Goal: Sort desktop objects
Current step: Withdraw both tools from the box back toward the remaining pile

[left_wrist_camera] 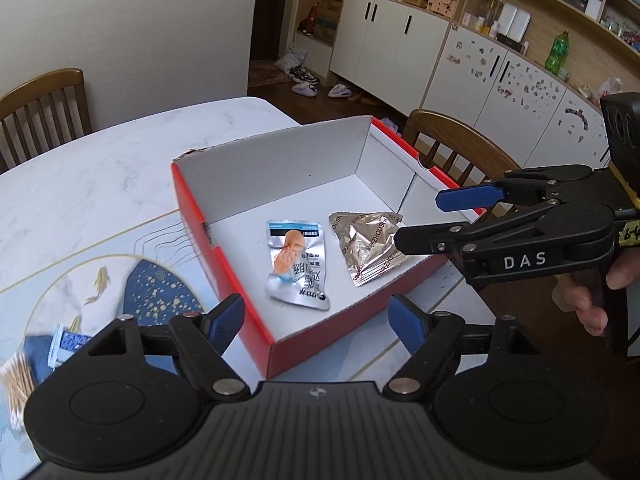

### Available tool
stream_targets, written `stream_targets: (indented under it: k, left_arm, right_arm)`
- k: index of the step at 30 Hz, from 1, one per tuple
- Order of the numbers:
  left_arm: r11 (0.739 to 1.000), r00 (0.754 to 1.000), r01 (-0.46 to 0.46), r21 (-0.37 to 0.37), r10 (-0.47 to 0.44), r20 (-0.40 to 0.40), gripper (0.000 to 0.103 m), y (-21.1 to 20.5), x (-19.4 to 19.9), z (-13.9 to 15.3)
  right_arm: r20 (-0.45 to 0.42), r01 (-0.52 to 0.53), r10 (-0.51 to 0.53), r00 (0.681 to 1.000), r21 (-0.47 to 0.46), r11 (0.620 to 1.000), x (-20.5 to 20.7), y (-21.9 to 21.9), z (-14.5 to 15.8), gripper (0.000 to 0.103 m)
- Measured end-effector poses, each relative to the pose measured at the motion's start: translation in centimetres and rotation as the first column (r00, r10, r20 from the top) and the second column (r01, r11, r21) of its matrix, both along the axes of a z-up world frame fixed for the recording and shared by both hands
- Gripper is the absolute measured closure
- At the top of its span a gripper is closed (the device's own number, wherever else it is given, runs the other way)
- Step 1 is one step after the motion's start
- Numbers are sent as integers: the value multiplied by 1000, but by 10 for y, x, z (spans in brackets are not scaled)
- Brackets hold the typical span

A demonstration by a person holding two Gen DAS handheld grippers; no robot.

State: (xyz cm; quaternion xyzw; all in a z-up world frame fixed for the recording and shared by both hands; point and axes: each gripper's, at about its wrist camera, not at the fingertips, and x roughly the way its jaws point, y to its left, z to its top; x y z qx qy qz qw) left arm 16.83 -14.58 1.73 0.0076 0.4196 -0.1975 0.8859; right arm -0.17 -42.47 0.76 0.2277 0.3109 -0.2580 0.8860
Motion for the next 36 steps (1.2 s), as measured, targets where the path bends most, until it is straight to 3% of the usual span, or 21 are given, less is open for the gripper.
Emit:
stream_targets:
  k: [10, 12, 14, 27, 36]
  left_arm:
    - [1000, 999, 5, -11, -4, 44, 15, 36, -28, 3]
    - [1000, 999, -3, -11, 4, 48, 4, 46, -35, 2]
    - [1000, 999, -10, -6, 10, 52, 1, 56, -41, 0]
    - [997, 993, -82, 14, 81, 86, 1, 128, -78, -7]
    - [994, 992, -107, 13, 106, 65, 1, 171, -94, -20]
  right_arm:
    - [50, 43, -45, 998, 24, 999, 10, 28, 13, 18]
    - [52, 44, -45, 998, 23, 999, 15, 37, 15, 17]
    - [47, 43, -44, 998, 20, 999, 21, 45, 15, 16]
    - [69, 8, -9, 998, 6, 1000, 66, 97, 26, 15]
    - [69, -33, 32, 997, 19, 999, 97, 128, 25, 15]
